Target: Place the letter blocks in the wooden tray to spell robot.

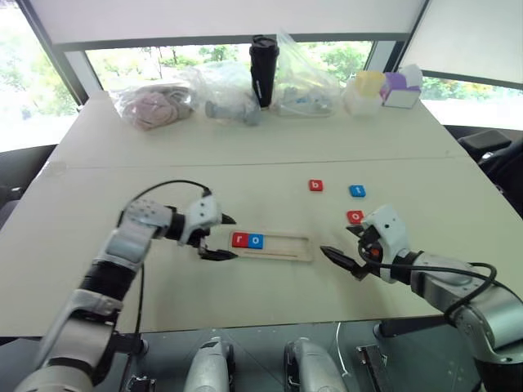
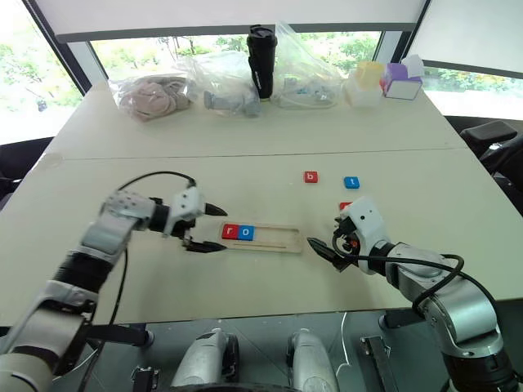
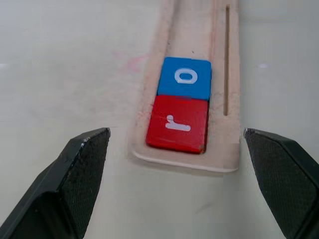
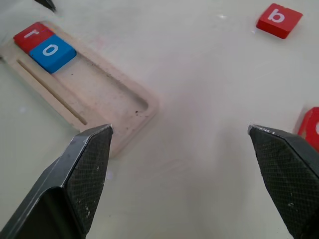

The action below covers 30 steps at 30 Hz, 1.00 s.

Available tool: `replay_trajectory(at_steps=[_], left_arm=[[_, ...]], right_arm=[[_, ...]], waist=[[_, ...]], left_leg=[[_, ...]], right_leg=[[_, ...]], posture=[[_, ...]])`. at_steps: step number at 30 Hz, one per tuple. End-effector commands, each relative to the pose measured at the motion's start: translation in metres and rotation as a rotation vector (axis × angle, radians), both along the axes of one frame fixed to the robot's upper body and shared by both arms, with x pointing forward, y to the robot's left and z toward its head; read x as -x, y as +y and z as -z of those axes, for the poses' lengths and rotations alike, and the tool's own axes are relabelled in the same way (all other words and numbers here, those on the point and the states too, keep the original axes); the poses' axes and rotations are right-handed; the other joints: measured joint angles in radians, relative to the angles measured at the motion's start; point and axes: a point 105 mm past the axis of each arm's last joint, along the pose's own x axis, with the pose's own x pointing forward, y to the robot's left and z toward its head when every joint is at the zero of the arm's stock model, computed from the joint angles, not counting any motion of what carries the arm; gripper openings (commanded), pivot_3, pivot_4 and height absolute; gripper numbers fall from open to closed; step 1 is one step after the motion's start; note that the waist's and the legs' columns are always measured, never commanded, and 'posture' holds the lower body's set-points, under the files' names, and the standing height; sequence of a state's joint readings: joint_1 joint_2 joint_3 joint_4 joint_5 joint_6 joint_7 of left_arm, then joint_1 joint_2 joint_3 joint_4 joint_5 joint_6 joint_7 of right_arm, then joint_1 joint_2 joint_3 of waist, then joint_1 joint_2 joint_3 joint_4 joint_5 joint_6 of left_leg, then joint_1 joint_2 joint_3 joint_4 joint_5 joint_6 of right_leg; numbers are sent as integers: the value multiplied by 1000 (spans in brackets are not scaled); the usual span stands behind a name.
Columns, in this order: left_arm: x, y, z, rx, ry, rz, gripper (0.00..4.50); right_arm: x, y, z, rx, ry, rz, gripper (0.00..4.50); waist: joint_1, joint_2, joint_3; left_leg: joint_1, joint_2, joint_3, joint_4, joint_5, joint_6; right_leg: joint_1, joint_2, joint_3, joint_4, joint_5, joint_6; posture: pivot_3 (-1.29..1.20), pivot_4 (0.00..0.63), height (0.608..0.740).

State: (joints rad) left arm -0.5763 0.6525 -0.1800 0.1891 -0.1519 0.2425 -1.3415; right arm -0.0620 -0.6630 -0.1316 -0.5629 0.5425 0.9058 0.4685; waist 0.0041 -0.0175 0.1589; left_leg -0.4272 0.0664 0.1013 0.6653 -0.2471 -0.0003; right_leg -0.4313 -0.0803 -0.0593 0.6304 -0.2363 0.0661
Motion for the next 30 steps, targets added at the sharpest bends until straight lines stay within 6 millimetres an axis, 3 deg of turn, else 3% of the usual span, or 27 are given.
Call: replay_trajectory(at_steps=[1,5,12,18,23,30], left_arm=[[16,3,-51,82,-31,24,4477],[26,9,-69,111,-34,-27,4477],[51,16,-60,112,25,-91,4477],[44,25,-71,177,-13,-200,4477],[42,27,-70,186,-26,-239,4477],[51,26,-61,174,-7,-246,4477]], right_arm=[[-10,4,-25,-46,-96,-14,4500],[-36,11,-34,-67,-125,2,4500],[-70,-1,-41,-75,-150,105,4500],[-113,-5,-43,-119,-145,260,4500],[-136,15,-31,-162,-84,296,4500],[-149,41,-9,-133,-30,313,4500]], waist=[[-3,1,0],[-3,2,0],[-13,2,0],[-22,2,1],[-23,3,1],[-21,3,1]], left_leg=[[0,0,0,0,0,0],[2,0,0,0,0,0],[1,-1,1,-1,0,0],[2,-1,2,-1,0,-1],[2,-1,2,-3,1,-1],[1,-1,3,-3,1,-1]], right_leg=[[0,0,0,0,0,0],[1,0,0,0,0,0],[1,-1,1,0,-1,1],[1,0,1,1,0,0],[0,1,1,1,1,2],[0,0,1,1,2,3]], posture=[[0,150,740],[0,150,740],[0,150,740],[0,150,740],[0,150,740],[0,150,740]])
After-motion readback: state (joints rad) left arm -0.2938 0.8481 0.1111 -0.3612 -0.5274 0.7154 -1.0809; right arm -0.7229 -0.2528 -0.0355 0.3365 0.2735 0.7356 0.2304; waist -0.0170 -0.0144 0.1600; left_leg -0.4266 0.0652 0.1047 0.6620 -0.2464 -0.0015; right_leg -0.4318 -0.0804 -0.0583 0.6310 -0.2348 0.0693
